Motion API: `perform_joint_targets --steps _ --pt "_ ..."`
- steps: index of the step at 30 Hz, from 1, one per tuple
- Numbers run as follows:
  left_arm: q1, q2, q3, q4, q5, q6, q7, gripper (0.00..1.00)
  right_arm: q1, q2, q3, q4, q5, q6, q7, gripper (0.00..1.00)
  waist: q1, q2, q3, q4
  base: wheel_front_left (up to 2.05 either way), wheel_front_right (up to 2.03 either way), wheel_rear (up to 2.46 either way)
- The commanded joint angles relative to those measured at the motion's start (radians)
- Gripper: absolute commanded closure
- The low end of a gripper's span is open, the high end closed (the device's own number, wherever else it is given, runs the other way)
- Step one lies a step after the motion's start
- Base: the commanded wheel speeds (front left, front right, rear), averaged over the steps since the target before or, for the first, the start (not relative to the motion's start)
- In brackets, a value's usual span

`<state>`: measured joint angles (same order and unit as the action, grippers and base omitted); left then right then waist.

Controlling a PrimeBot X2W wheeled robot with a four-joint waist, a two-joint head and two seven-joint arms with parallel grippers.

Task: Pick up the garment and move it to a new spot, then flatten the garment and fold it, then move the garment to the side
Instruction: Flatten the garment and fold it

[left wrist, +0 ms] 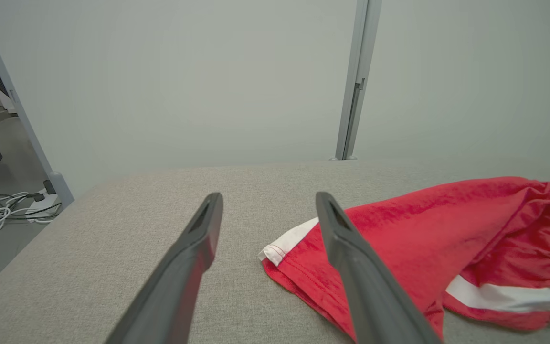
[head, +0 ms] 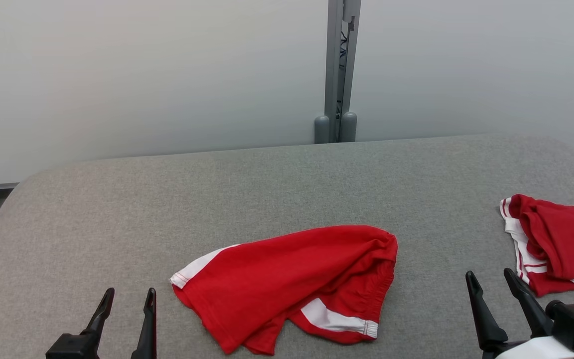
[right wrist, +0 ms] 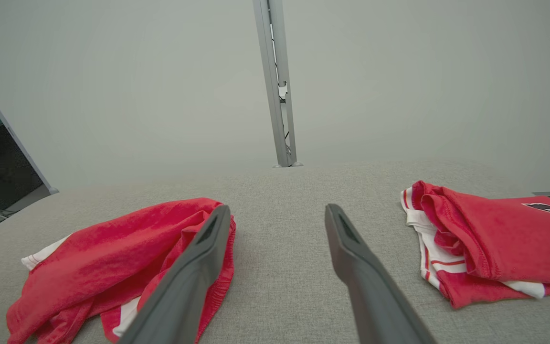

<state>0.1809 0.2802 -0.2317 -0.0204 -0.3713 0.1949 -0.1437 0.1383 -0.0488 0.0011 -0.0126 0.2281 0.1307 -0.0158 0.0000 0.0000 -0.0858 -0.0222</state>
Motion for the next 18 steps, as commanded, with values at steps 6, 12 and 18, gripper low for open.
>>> perform_joint_targets --steps 6,12,18 --pt "0.015 0.011 0.001 -0.015 0.001 0.013 0.01 0.0 0.01 -0.005 -0.008 -0.005 -0.006 0.0 0.003 0.0 0.0 0.0 0.005 0.002 0.0 0.0 0.0" --pt "0.014 0.014 -0.003 -0.027 0.0 0.019 0.016 0.0 0.005 -0.005 -0.008 -0.004 -0.009 0.0 0.001 0.0 0.0 0.0 0.009 0.003 0.0 0.0 0.0" --pt "0.009 0.017 -0.009 -0.036 0.002 0.025 0.026 0.0 -0.01 -0.005 -0.017 0.015 0.002 0.0 -0.001 0.0 0.0 0.0 0.017 0.007 0.0 0.0 0.0"
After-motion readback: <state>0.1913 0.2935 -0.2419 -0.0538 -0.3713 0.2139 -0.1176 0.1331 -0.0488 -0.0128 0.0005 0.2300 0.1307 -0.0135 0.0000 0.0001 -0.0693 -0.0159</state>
